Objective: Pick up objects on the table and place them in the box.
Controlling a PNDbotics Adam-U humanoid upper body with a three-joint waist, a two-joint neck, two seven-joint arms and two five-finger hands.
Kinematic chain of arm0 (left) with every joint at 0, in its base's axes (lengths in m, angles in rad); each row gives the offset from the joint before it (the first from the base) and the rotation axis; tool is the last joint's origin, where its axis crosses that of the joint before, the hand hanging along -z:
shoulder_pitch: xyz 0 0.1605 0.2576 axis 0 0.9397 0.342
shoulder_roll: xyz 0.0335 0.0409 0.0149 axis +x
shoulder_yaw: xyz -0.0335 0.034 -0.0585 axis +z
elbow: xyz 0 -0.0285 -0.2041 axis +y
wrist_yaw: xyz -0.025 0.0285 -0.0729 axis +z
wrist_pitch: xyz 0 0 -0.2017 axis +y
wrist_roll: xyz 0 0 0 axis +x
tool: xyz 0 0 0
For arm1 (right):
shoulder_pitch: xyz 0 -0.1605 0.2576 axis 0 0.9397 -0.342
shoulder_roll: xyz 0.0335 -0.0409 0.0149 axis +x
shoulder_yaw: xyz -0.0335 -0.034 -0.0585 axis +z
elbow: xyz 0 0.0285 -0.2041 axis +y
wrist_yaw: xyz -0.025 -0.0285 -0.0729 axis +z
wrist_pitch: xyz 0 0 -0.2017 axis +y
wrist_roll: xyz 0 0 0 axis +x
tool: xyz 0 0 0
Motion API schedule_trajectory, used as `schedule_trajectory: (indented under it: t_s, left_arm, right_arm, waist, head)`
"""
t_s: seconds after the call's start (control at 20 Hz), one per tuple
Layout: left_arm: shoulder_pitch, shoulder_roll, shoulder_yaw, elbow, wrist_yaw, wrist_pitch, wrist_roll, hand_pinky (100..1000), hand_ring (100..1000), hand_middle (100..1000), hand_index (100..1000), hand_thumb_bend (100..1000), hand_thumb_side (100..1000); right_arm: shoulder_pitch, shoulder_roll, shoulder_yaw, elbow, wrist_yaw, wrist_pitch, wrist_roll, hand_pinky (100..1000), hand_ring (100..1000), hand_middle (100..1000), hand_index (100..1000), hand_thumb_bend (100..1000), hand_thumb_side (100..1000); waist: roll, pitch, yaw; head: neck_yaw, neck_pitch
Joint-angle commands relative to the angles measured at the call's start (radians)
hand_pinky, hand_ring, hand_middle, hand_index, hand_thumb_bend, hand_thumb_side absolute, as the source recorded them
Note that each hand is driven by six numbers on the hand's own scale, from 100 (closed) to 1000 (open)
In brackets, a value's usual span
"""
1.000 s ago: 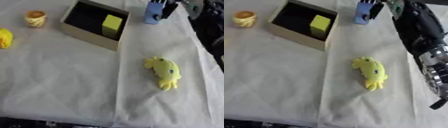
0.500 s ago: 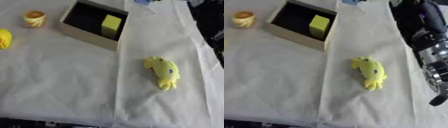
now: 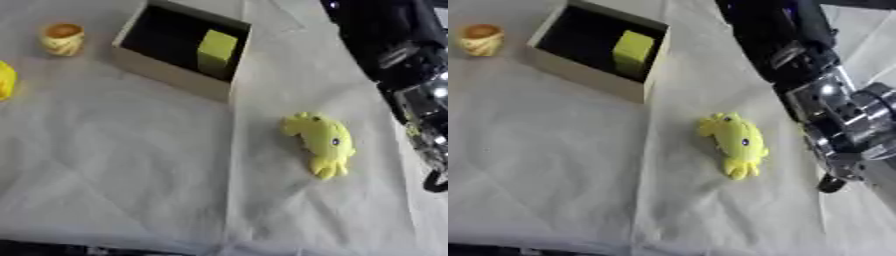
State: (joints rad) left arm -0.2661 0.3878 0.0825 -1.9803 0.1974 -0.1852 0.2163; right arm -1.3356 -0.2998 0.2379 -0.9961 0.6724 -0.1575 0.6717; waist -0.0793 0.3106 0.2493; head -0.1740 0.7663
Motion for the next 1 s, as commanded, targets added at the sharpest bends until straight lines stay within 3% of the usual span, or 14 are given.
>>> schedule_trajectory:
  t_s: [0.05, 0.5, 0.8, 1.0]
  left_arm:
    - [-0.016, 0.008, -0.002, -0.02, 0.007, -0.002, -0.007, 780, 828, 746, 842, 100, 626]
    - [-0.026, 0.001, -0.006, -0.02, 0.014, -0.001, -0.013, 780, 829, 746, 841, 100, 627]
    - [-0.026, -0.003, -0.008, -0.02, 0.016, 0.0, -0.015, 780, 830, 746, 841, 100, 630]
    - [-0.024, -0.003, -0.007, -0.02, 0.017, 0.001, -0.015, 780, 830, 747, 841, 100, 633]
  right_arm:
    - [-0.023, 0.044, 0.012, 0.013, 0.008, -0.008, 0.017, 732, 659, 459, 612, 100, 100]
    - [-0.002, 0.13, 0.028, 0.098, 0.106, -0.038, -0.01, 729, 660, 473, 622, 100, 100]
    - [0.003, 0.152, 0.022, 0.135, 0.217, -0.036, -0.076, 726, 664, 478, 620, 100, 100]
    - [0.003, 0.151, 0.006, 0.13, 0.242, -0.022, -0.124, 724, 660, 475, 620, 100, 100]
  waist:
    - [-0.007, -0.033, 0.007]
    - [-0.012, -0.028, 0.031]
    - [-0.013, -0.025, 0.04]
    - [-0.015, -0.022, 0.042]
  head:
    - [-0.014, 0.004]
    - [-0.032, 0.004]
    - [-0.037, 0.004]
    - [-0.034, 0.004]
